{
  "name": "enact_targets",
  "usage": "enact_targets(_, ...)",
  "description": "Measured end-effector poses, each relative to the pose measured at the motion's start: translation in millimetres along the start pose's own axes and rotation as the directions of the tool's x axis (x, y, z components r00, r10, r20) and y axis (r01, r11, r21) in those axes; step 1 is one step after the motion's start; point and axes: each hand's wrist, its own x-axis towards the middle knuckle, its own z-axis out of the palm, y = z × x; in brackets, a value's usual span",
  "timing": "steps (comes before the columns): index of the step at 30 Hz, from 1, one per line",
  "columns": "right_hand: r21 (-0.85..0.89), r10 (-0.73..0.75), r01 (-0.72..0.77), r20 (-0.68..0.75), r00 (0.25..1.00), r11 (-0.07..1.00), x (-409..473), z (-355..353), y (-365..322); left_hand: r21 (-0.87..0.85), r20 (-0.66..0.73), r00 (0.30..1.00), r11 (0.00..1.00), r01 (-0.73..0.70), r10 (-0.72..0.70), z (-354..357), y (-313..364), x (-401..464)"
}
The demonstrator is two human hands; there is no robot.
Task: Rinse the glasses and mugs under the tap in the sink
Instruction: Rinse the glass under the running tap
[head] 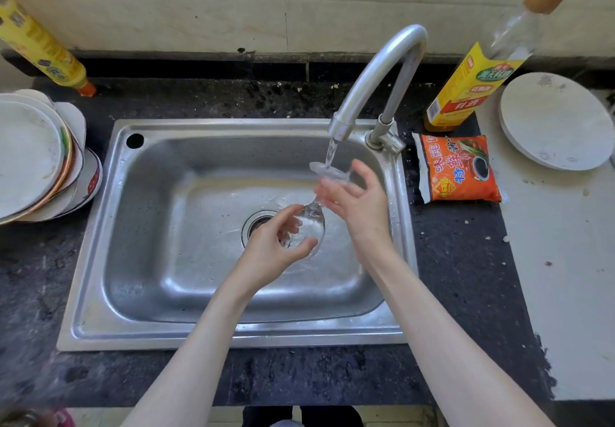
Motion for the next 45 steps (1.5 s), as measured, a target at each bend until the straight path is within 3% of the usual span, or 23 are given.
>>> enact_targets(4,-0.406,-0.173,0.165,0.017,0.985,0.899,4,-10,6,-0.073,0.068,0.996,0.995,0.062,-0.057,-5,2,0)
enact_targets(7,-0.462,-0.199,0.174,-0.007,0.980,0.870,8,-12,7,-0.043,0.088,0.994,0.996,0.072,-0.068,-12,6,1)
enact_targets(12,-0.440,-0.080,0.014,-0.132,0.988,0.898,12,-20,14,-0.017,-0.121,0.991,0.998,0.057,-0.058,-20,14,4)
enact_targets(18,-0.275,0.263,-0.297,-0.155,0.952,0.914,6,-28,34,-0.006,-0.410,0.911,0.998,-0.057,0.050,-12,40,2)
enact_targets(22,-0.008,0.520,-0.522,-0.065,0.852,0.853,4,-26,43,-0.005,-0.340,0.920,0.978,-0.206,0.192,3,52,3)
enact_targets(25,0.068,0.566,-0.565,0.013,0.825,0.822,6,-27,43,-0.051,-0.226,0.951,0.972,-0.228,0.211,7,57,11)
enact_targets(28,0.048,0.548,-0.550,0.044,0.835,0.834,8,-30,38,-0.170,-0.180,0.970,0.965,-0.197,0.166,9,57,19)
enact_targets(33,-0.112,0.514,-0.505,0.070,0.855,0.856,7,-36,28,-0.150,-0.236,0.952,0.961,-0.232,0.193,15,56,20)
enact_targets(37,-0.326,0.374,-0.360,-0.022,0.927,0.874,13,-43,17,-0.173,-0.273,0.943,0.954,-0.245,0.193,20,56,22)
enact_targets(40,-0.613,0.000,-0.097,-0.158,0.988,0.784,27,-55,6,-0.137,-0.278,0.940,0.961,-0.241,0.197,20,55,24)
enact_targets(43,-0.794,-0.390,0.101,-0.180,0.903,0.600,46,-65,-10,-0.086,-0.259,0.944,0.969,-0.232,0.203,20,51,25)
enact_targets(45,-0.866,-0.460,0.126,-0.128,0.879,0.483,62,-69,-16,-0.064,-0.245,0.948,0.972,-0.227,0.206,21,50,25)
